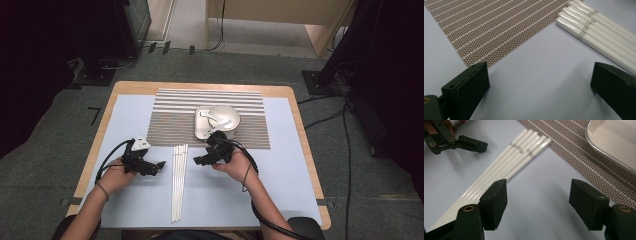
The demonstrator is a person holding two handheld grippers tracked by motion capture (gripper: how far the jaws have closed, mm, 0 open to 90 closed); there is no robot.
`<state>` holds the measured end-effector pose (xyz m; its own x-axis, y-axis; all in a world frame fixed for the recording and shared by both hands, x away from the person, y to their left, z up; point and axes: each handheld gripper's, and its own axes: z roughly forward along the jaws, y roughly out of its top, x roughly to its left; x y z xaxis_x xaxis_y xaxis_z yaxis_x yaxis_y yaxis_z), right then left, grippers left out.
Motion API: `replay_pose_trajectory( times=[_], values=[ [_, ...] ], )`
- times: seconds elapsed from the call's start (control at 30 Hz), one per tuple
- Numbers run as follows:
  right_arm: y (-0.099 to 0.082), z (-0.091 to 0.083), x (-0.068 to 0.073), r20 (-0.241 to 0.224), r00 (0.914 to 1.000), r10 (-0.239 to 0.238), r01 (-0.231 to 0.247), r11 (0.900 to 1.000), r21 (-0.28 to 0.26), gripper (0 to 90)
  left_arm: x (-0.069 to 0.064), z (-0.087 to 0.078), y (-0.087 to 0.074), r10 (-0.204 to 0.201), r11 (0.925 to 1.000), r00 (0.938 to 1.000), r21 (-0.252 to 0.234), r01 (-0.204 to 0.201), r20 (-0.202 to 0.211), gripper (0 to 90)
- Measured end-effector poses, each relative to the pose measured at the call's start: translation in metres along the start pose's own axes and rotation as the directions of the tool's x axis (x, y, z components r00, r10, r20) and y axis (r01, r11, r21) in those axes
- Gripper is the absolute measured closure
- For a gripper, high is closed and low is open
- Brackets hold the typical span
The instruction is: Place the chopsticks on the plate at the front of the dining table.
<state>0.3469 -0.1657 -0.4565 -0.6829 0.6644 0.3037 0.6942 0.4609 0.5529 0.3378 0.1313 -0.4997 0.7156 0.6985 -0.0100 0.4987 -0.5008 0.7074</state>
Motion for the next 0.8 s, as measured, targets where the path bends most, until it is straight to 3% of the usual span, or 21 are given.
replay_pose_trajectory(
  times=[0.33, 0.43, 0.7, 0.8],
  values=[
    [0.006, 0.009, 0.006, -0.002, 0.9998, -0.022, 0.022, 0.9996, 0.017, 35.3, 0.0, 0.0, 0.0, 0.001, 1.0, 1.0, -0.001, -0.001, -0.001, 1.4],
    [0.007, 0.01, 0.006, -0.014, 0.9999, -0.004, 0.004, 1.0, -0.004, 39.1, 0.0, 0.0, 0.0, 0.001, 1.0, 1.0, -0.001, -0.001, -0.001, 1.4],
    [0.007, 0.015, 0.012, -0.017, 0.9998, -0.009, 0.009, 0.9999, 0.005, 44.8, 0.0, 0.0, 0.0, 0.001, 1.0, 1.0, 0.0, -0.001, -0.001, 1.4],
    [0.007, 0.016, 0.012, -0.019, 0.9997, 0.013, -0.013, 0.9999, 0.0, 48.8, 0.0, 0.0, 0.0, 0.0, 1.0, 1.0, 0.0, 0.0, 0.0, 1.4]
  ],
)
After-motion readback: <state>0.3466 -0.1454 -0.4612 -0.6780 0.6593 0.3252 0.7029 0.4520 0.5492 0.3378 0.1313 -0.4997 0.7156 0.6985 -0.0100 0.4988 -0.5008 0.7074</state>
